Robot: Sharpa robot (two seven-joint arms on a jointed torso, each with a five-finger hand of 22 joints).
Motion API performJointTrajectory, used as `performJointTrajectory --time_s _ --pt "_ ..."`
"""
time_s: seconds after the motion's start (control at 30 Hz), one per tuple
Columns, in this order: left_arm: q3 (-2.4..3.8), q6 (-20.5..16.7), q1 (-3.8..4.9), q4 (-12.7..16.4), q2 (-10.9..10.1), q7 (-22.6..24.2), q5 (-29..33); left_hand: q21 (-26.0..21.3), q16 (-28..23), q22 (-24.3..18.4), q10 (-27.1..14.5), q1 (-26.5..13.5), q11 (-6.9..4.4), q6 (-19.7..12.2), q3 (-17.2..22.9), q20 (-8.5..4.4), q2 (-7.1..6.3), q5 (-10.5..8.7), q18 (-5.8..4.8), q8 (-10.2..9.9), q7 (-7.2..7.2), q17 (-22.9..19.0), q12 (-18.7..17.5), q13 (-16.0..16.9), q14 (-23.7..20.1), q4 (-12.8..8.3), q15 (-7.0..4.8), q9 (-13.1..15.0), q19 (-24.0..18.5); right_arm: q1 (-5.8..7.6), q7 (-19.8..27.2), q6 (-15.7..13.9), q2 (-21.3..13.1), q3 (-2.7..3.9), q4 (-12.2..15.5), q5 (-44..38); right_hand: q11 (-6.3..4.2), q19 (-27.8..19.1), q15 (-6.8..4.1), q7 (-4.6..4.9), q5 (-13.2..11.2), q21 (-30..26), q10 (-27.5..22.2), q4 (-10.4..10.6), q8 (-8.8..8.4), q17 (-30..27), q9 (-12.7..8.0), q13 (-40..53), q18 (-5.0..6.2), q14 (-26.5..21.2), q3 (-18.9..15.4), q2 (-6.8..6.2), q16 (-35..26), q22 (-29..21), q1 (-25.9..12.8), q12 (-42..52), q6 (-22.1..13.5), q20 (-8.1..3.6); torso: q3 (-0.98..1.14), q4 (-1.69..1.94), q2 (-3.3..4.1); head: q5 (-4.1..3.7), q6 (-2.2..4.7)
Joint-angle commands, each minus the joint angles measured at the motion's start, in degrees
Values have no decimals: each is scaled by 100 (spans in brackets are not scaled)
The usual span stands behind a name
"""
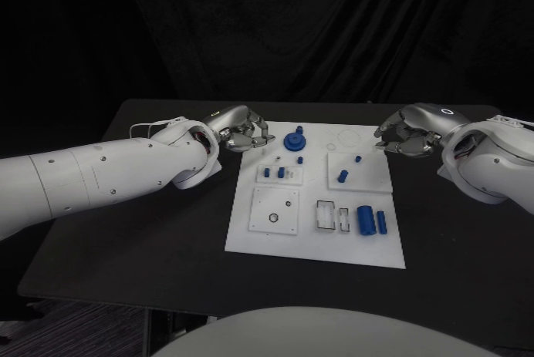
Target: Assemble the parts on the task board
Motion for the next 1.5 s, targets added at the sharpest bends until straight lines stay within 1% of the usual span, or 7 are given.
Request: performJointTrajectory --time_s 0.03,0.17,0.27,0.4,0.6,0.83,1.5 --pt "7 -606 48 -152 62 1608 -230 -1040 -563 519 -2621 680 224 -493 297 135 -50 -29 132 -302 182 -289 -2281 -1423 -1032 -95 259 -230 -1017 -11 -91 -89 -17 4 18 -13 31 201 29 -13 22 -17 285 -27 -21 1510 -7 1110 93 605 -8 70 17 1266 -1 -15 45 9 -2 -1 -4 -10 0" --pt "7 -241 68 -416 210 2100 -241 -1145 -853 470 -3693 1303 533 -732 853 300 -207 -541 84 -771 270 -896 -3435 -2249 -1933 -66 506 -911 -1414 -11 -26 -194 -20 4 30 -13 31 201 29 -13 22 -16 285 -27 -21 1510 -7 1111 92 605 -8 70 17 1266 -1 -15 45 9 0 5 -6 -20 0" --pt "6 284 74 -744 402 2379 -329 235 -412 779 -3968 1877 367 -710 1404 221 -457 -815 43 -850 194 -197 -4444 -3289 -748 -290 256 -1879 -286 -11 27 -273 -20 4 45 -12 31 211 29 -13 21 1 296 -28 -21 1510 -7 1124 88 605 -9 69 17 1272 -2 -5 47 9 6 -2 -5 -8 0" --pt "6 593 63 -1158 649 2493 -838 276 -573 768 -3992 1946 170 -962 1435 150 -692 -1160 90 -846 -49 -438 -5115 -4164 -710 -378 89 -2836 -223 -11 58 -306 -10 4 54 -12 31 215 28 -14 21 9 302 -29 -20 1510 -6 1132 86 605 -8 69 17 1275 -3 1 50 9 3 0 2 -18 0" --pt "7 542 38 -1547 928 2411 -1619 413 -561 814 -3934 1943 69 -814 1119 71 -843 -689 38 -835 -435 -379 -5333 -4783 -536 -599 10 -3693 -55 -11 81 -328 -13 5 68 -12 30 215 28 -15 21 8 301 -32 -18 1510 -6 1130 86 605 -7 69 17 1275 -3 0 56 9 3 -8 25 -42 0" --pt "8 465 27 -1663 1147 2260 -2170 513 -502 845 -3748 1940 77 -601 1055 74 -879 -507 15 -804 -594 -280 -5271 -4952 -443 -680 6 -3969 34 -11 99 -367 -44 5 88 -12 30 215 28 -15 21 8 301 -32 -18 1510 -6 1130 86 605 -7 69 17 1275 -3 0 56 9 -4 -36 55 9 0" --pt "9 884 26 -1693 1520 1882 -2308 650 -474 885 -3339 1757 216 -217 913 139 -908 -710 -17 -800 -489 -230 -5132 -5082 -371 -655 86 -4323 172 -10 173 -542 -80 5 172 -10 28 225 27 -18 20 25 313 -39 -14 1510 -4 1145 81 605 -6 67 17 1281 -4 10 71 9 2 -80 81 15 0"
